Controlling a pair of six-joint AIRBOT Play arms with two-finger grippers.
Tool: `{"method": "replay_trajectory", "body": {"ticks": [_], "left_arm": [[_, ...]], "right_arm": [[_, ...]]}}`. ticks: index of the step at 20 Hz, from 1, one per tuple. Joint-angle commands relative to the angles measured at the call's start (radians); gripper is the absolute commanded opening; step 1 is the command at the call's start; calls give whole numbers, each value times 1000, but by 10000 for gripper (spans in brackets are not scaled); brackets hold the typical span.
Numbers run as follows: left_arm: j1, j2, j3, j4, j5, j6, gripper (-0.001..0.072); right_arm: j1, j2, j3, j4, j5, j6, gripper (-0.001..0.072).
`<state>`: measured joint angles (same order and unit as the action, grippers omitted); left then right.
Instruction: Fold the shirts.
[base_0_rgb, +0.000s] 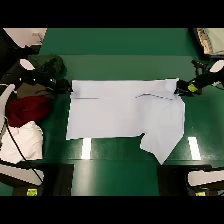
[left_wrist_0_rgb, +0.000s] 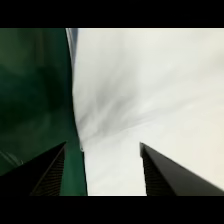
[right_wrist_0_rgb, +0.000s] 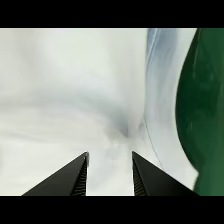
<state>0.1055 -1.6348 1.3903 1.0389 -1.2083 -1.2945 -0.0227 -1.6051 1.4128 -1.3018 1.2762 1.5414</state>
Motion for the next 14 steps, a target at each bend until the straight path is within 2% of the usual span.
{"method": "replay_trajectory", "body": {"ticks": [1, 4, 6, 8, 11, 14], "left_arm": [[26, 74, -5, 42, -113, -18, 538], [34, 243, -222, 61, -133, -15, 538], [34, 361, -430, 61, -166, -11, 538], [34, 455, -614, 53, -135, -17, 539], [34, 494, -799, -2, -86, -17, 538], [34, 494, -847, -19, -39, -15, 538]], "right_arm": [[-37, 62, 7, 23, 162, -27, 324], [-84, 213, -79, 28, 213, -63, 323], [-112, 307, -163, 28, 199, -77, 321], [-127, 381, -237, 30, 174, -96, 300], [-127, 438, -310, 29, 164, -96, 300], [-127, 468, -356, 80, 160, -111, 300]]}}
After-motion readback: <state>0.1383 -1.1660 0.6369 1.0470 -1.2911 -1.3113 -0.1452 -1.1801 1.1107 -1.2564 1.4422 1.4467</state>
